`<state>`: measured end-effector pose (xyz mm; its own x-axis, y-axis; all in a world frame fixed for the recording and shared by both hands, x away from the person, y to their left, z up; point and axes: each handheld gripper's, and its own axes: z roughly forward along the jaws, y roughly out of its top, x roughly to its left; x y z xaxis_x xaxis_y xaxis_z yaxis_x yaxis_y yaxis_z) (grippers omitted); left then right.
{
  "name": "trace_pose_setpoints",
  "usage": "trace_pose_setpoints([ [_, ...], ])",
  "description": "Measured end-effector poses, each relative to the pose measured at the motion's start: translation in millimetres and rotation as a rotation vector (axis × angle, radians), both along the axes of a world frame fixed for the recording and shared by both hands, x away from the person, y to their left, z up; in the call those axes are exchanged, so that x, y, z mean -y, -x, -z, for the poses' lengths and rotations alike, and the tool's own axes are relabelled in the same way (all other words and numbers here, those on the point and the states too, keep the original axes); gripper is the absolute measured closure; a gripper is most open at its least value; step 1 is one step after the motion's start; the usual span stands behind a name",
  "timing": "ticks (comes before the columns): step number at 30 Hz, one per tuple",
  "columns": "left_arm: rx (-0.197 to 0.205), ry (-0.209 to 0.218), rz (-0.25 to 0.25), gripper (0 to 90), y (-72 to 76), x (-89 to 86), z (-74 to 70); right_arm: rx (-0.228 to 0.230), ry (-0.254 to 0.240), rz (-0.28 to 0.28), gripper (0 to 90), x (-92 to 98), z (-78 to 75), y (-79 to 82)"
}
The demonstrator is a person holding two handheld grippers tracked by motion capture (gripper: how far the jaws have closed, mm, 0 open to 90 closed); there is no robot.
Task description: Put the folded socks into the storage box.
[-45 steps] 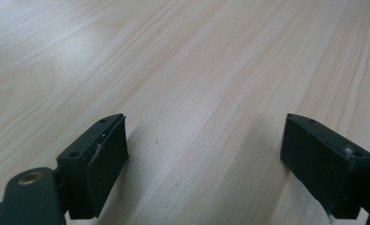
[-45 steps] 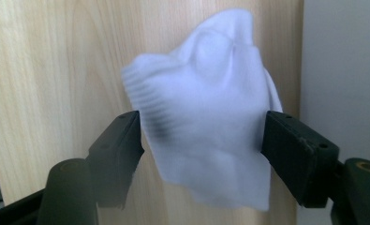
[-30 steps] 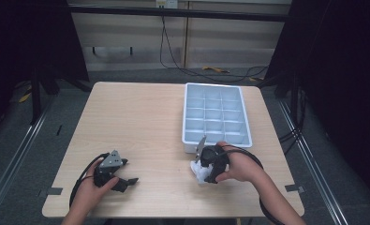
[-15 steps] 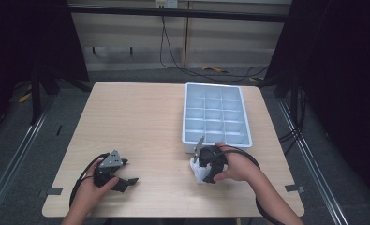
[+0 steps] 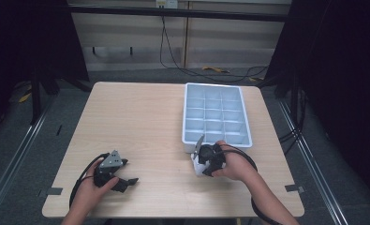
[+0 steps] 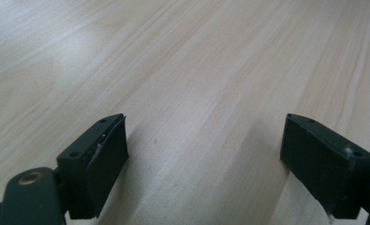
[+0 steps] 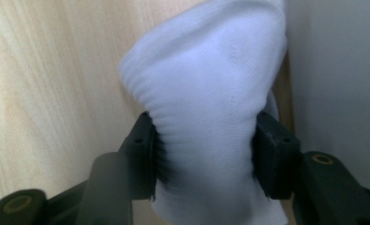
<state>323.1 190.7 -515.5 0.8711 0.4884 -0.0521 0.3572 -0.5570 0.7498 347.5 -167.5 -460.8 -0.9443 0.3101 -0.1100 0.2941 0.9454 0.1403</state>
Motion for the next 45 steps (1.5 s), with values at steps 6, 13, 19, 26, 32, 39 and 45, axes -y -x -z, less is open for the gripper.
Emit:
trace_pose_setpoints([
  [6, 0.000, 0.000, 0.001, 14.9, 0.0, 0.0, 0.0, -0.008, -0.025, 0.058, 55.8, 1.7, -0.9, -4.3],
  [13, 0.001, -0.010, 0.009, 14.9, -0.7, -0.7, -0.5, -0.052, -0.070, 0.105, 57.5, 6.1, -3.9, -9.2],
  [19, 0.000, -0.005, 0.005, 14.9, -0.4, -0.4, -0.3, -0.076, -0.096, 0.105, 57.5, 8.4, -9.8, -8.9],
  [26, 0.001, -0.006, 0.004, 14.9, -0.3, -0.3, -0.3, -0.084, -0.089, 0.089, 57.3, 3.4, -18.4, -5.6],
  [32, 0.000, -0.004, -0.001, 14.8, 0.0, 0.0, -0.2, -0.101, -0.080, 0.069, 57.1, -1.1, -31.6, -4.3],
  [39, 0.002, -0.009, 0.003, 14.9, -0.2, -0.3, -0.4, -0.116, -0.084, 0.057, 56.7, -0.8, -44.3, -5.2],
  [45, 0.000, -0.004, -0.001, 14.9, 0.0, 0.0, -0.3, -0.123, -0.109, 0.062, 56.5, 1.0, -57.8, -6.6],
])
